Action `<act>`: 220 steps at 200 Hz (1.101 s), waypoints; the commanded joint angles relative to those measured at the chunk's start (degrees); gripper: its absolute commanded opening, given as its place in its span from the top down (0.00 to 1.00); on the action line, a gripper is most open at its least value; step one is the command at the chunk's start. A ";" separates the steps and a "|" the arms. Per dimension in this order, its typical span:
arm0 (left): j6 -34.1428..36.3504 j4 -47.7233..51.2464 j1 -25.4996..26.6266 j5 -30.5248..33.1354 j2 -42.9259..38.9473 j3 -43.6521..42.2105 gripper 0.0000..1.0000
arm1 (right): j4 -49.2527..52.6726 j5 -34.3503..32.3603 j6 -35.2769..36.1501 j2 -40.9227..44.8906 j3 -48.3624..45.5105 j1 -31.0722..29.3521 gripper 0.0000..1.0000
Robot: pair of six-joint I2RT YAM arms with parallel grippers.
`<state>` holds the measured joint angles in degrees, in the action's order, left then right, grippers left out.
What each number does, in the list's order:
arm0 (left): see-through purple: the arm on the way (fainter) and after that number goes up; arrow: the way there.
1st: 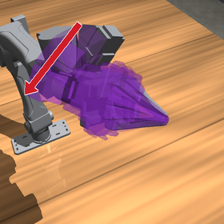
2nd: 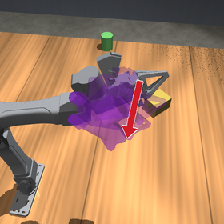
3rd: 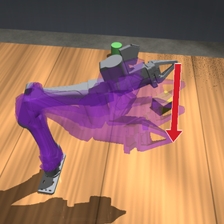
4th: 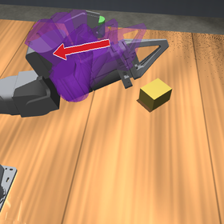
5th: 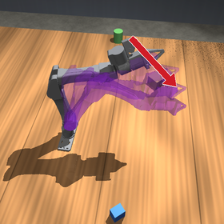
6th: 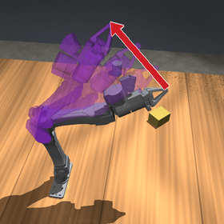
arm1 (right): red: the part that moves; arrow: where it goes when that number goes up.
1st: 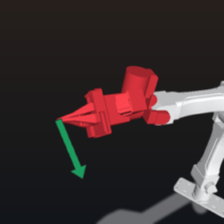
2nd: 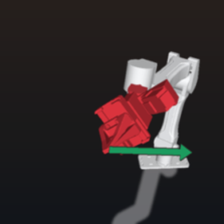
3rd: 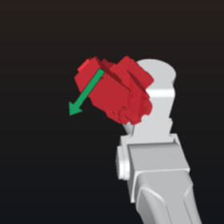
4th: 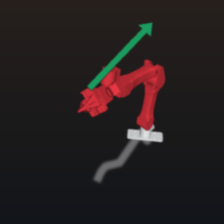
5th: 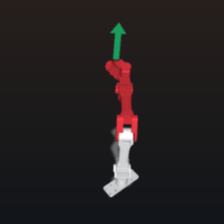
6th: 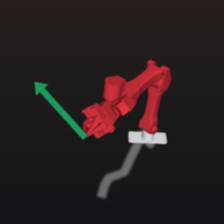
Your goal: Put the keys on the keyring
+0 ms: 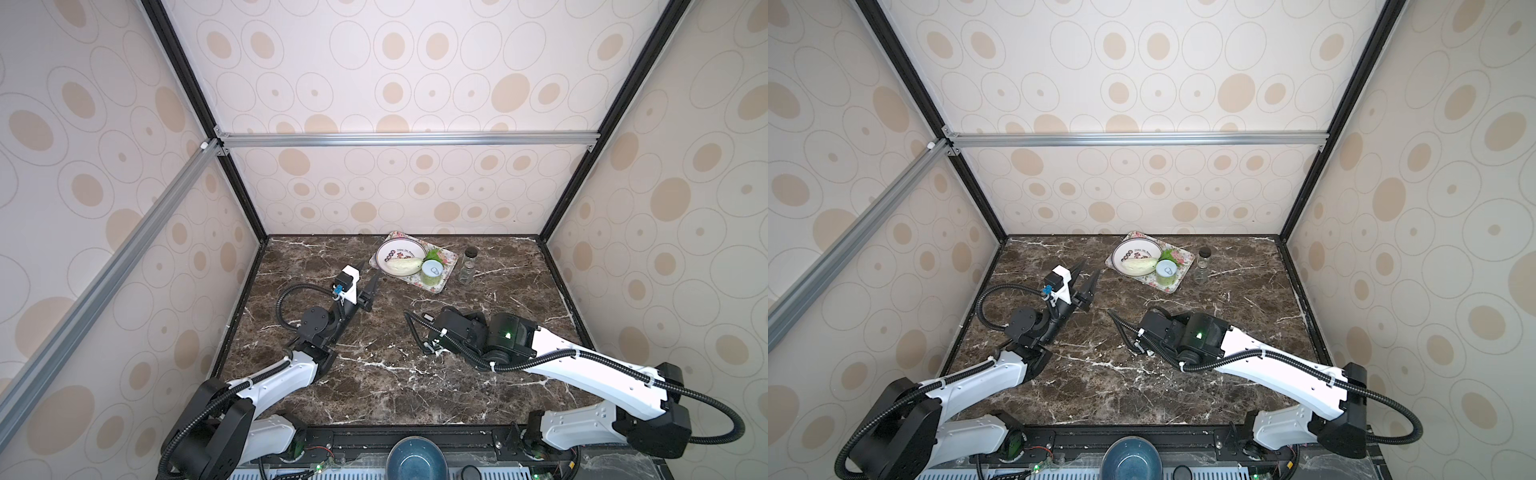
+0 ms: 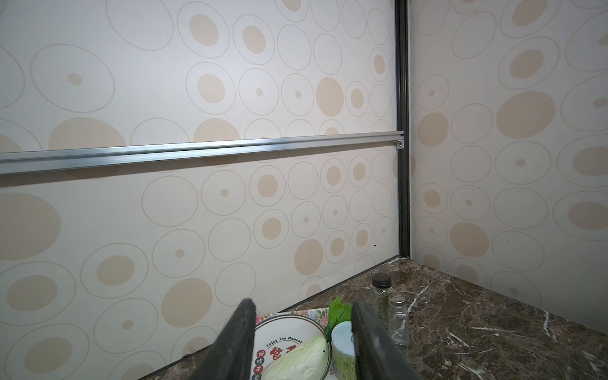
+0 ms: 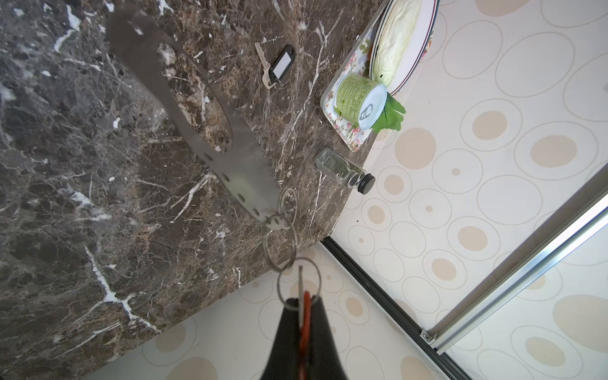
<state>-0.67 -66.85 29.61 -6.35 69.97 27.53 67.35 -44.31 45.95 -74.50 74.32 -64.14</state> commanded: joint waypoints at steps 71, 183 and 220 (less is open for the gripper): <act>-1.09 -2.32 -0.60 0.71 -1.33 -0.59 0.53 | 2.16 -2.57 0.27 -1.26 -0.68 -1.16 1.00; -1.35 -3.58 -0.96 2.65 -3.61 -2.35 0.53 | -8.31 5.69 -14.82 -1.00 -0.17 -1.33 1.00; -1.72 -3.63 -1.08 3.18 -4.90 -2.94 0.53 | -15.76 5.21 -21.18 -1.27 -2.43 -1.33 1.00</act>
<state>-0.80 -68.12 29.17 -4.08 66.85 24.91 57.52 -39.33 31.22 -75.85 73.03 -64.93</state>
